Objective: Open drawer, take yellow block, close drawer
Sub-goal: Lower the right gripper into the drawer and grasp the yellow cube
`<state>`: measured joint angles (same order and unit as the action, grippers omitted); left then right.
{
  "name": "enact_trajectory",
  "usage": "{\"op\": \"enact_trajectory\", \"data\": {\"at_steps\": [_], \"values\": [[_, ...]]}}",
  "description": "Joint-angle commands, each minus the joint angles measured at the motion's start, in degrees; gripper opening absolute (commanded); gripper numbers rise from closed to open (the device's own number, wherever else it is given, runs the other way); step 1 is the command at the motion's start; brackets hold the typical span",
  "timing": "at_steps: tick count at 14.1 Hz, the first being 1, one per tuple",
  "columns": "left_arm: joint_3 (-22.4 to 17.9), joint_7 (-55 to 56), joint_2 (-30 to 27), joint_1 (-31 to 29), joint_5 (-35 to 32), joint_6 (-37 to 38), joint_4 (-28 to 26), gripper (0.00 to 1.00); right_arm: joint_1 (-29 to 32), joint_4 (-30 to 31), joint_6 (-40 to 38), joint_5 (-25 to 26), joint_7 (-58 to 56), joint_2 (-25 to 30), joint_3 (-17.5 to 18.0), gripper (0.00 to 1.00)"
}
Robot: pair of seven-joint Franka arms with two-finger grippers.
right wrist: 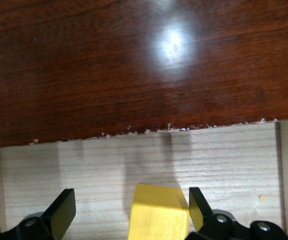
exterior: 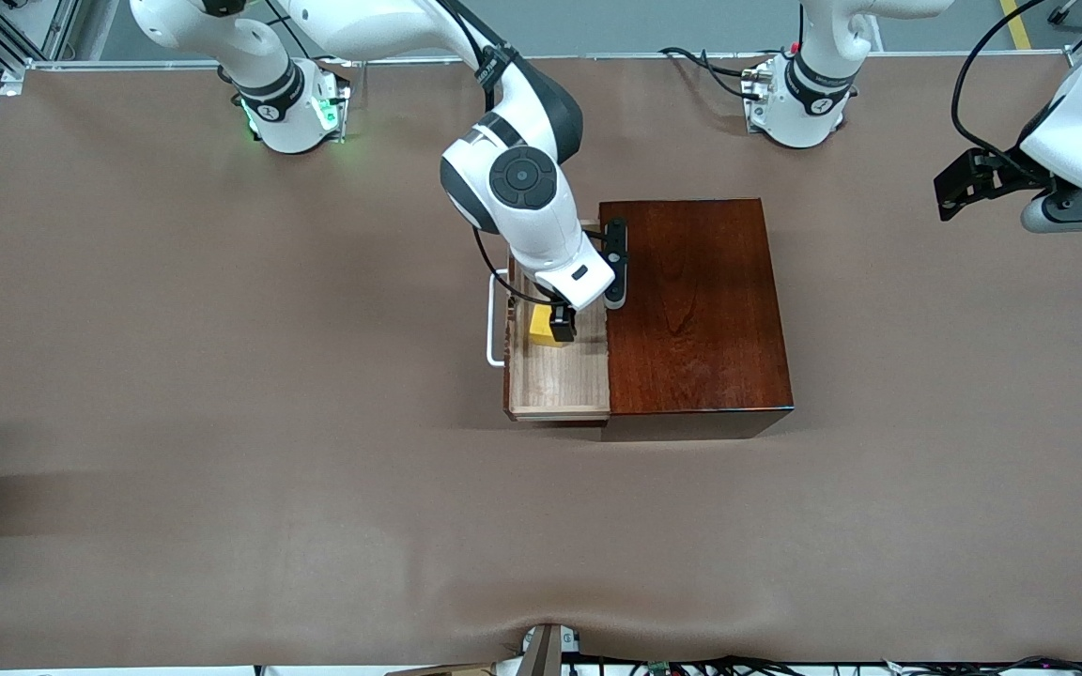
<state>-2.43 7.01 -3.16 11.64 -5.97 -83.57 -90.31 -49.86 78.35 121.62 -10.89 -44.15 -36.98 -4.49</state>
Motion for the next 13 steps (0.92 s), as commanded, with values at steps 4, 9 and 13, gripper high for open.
{"op": "enact_trajectory", "data": {"at_steps": [4, 9, 13], "values": [[0.32, -0.95, -0.36, -0.3, 2.19, -0.54, -0.84, 1.0, -0.77, -1.53, -0.33, 4.39, 10.05, -0.73, -0.69, 1.0], [0.4, -0.95, 0.08, 0.14, 3.51, -0.36, -0.48, 1.0, -0.33, -1.36, -0.24, 4.57, 9.96, -1.25, -0.69, 1.0], [0.4, -0.95, -0.09, -0.04, 4.83, -0.36, -0.4, 1.0, -0.06, -1.27, -0.24, 4.92, 9.87, -1.7, -0.61, 1.0]]}}
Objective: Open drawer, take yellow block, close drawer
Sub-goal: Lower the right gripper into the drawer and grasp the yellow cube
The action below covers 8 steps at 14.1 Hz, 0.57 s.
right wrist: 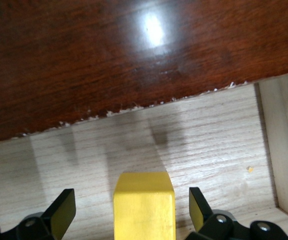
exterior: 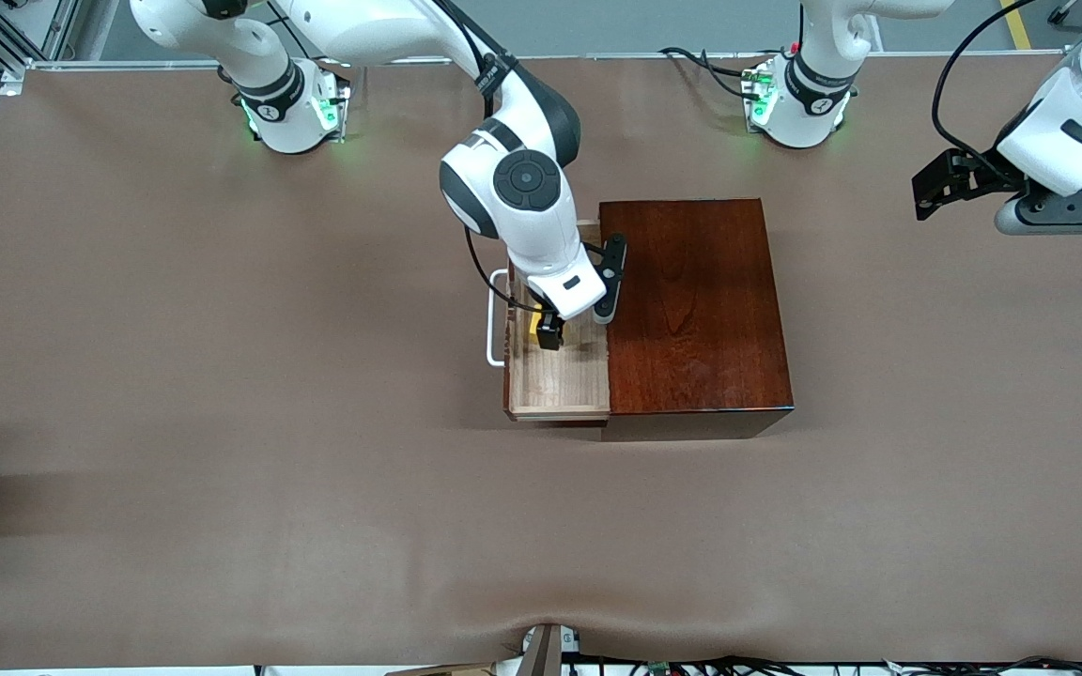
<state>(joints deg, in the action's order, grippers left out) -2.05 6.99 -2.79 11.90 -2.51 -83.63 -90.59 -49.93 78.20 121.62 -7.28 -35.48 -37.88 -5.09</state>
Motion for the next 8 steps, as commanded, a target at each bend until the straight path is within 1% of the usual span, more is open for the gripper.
{"op": "enact_trajectory", "data": {"at_steps": [1, 4, 8], "values": [[0.03, -0.93, -0.55, -0.3, 1.36, -0.31, -0.2, 1.0, 0.09, -1.12, -0.24, 1.31, 1.12, -0.87, 0.0, 1.0], [0.03, -0.93, -0.81, -0.74, 1.36, 1.44, -0.2, 1.0, 0.53, -1.03, -0.24, 1.31, 0.94, -1.49, 0.0, 1.0], [-0.06, -0.05, -0.81, -0.65, 1.63, 1.53, -0.03, 1.0, 0.53, -1.03, -0.24, 2.18, 0.94, -2.02, -0.09, 1.0]]}}
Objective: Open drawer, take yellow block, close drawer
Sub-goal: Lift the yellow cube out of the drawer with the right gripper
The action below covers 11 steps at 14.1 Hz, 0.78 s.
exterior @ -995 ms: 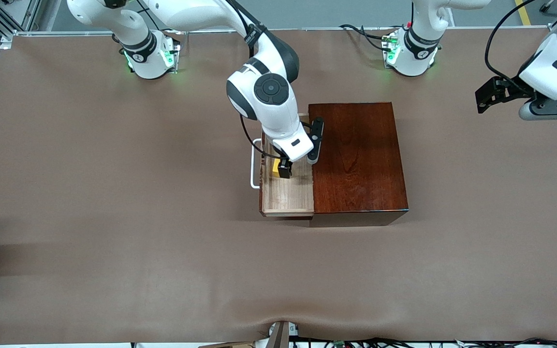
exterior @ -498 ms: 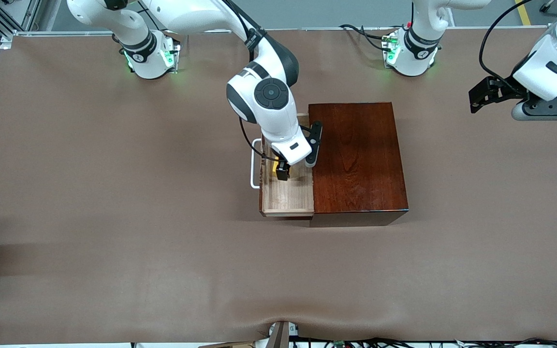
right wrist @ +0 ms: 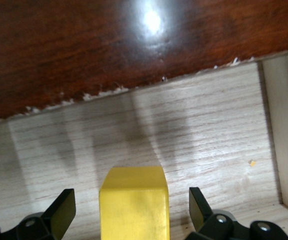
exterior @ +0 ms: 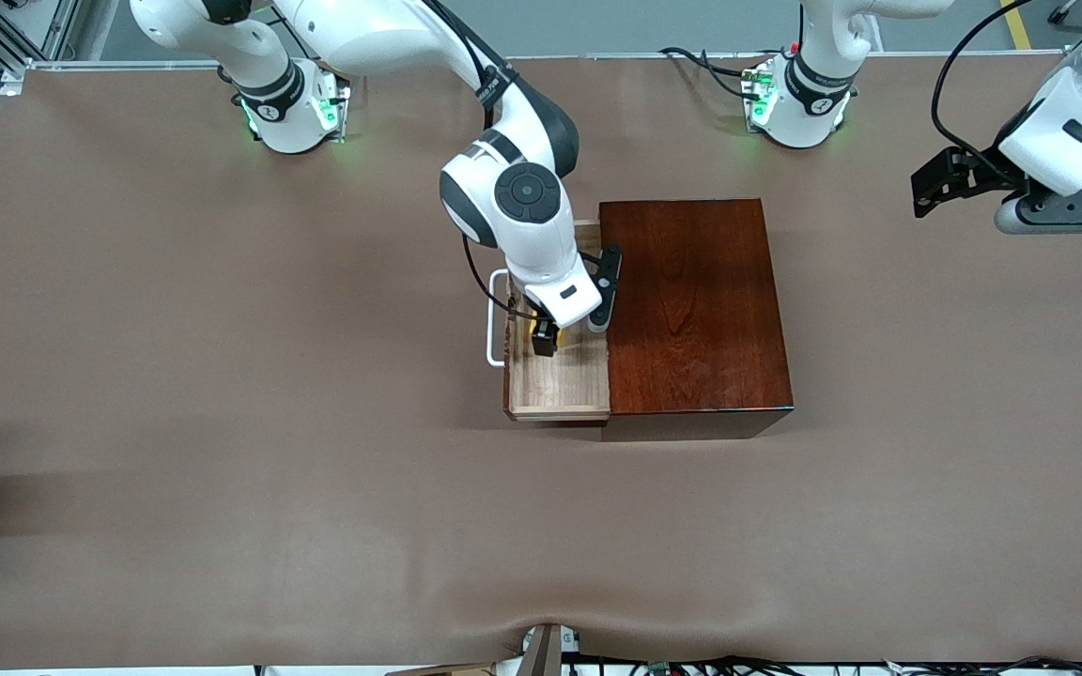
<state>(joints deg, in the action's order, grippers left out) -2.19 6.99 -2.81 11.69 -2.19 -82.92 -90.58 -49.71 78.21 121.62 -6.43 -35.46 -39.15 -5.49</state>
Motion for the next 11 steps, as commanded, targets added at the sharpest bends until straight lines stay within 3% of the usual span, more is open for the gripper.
{"op": "enact_trajectory", "data": {"at_steps": [1, 2, 3, 11], "values": [[0.08, -0.48, -0.88, -0.62, 1.31, 0.83, -0.03, 1.0, 0.32, -1.04, 0.46, 2.29, 0.39, -1.36, 0.3, 0.95], [0.08, -0.66, -0.79, -0.62, 1.31, 0.83, -0.03, 1.0, 0.32, -0.95, 1.51, 3.43, 0.39, -1.46, 0.3, 0.14], [-0.01, -0.75, -0.79, -0.62, 1.31, 0.83, -0.12, 1.0, 0.32, -0.69, 1.69, 4.14, 0.39, -1.46, 0.3, 0.0], [0.08, -0.67, -0.53, -0.53, 1.31, 0.92, -0.12, 1.0, -2.67, -0.6, 1.96, 10.56, 0.83, -0.23, 0.39, 0.0]]}}
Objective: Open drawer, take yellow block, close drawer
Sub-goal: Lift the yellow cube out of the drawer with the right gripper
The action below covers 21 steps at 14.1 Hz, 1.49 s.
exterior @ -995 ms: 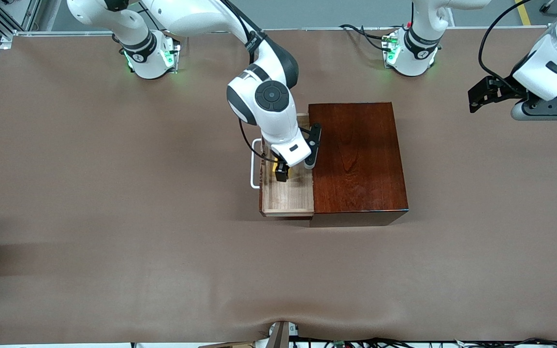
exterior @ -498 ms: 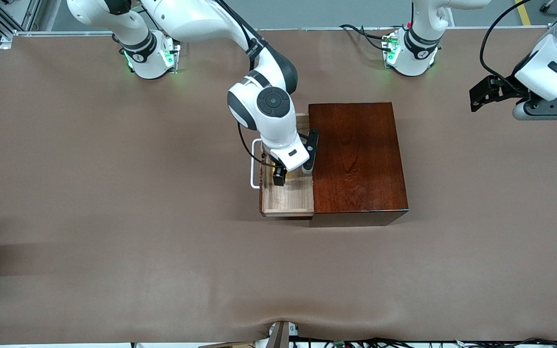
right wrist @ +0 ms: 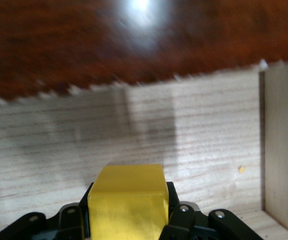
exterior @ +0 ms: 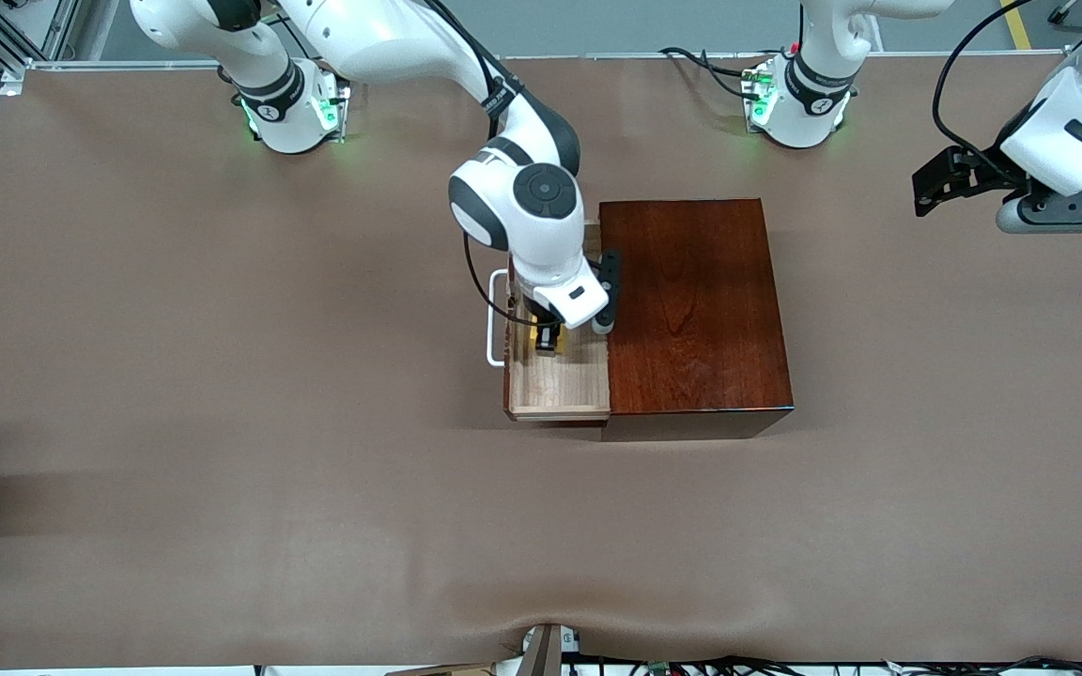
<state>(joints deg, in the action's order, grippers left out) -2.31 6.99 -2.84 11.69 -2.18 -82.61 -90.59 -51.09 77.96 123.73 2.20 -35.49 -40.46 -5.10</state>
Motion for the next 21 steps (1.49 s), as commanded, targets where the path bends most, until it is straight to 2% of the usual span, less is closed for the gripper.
{"op": "enact_trajectory", "data": {"at_steps": [1, 5, 7, 10, 15, 21], "values": [[0.2, -0.66, -0.59, -0.62, 1.3, 0.7, -0.11, 1.0, -1.38, -0.35, -0.16, 1.5, 0.95, 2.21, 0.09, 0.0], [-0.15, -0.75, -0.59, -0.7, 1.3, 0.87, 0.06, 1.0, -1.38, 0.35, -1.91, 1.32, 0.87, 7.75, 0.26, 0.0], [-0.23, -0.93, -0.85, -0.79, 1.3, 0.87, -0.03, 1.0, -1.38, 0.44, -7.52, 1.23, 0.87, 10.65, 0.26, 0.0], [0.03, -0.75, -0.94, -0.7, 1.21, 1.93, 0.24, 1.0, -0.16, 1.58, -9.82, 1.14, 0.6, 14.08, 0.0, 0.0], [0.2, -0.4, -1.38, -0.62, 1.21, 2.02, 1.2, 1.0, 9.75, 3.16, -13.07, 1.06, 0.43, 17.16, 0.0, 0.0], [-0.24, -0.84, -1.47, -0.79, 1.21, 2.72, 1.12, 1.0, 23.73, 9.66, -13.61, 0.97, 0.86, 21.29, -0.09, 0.0]]}}
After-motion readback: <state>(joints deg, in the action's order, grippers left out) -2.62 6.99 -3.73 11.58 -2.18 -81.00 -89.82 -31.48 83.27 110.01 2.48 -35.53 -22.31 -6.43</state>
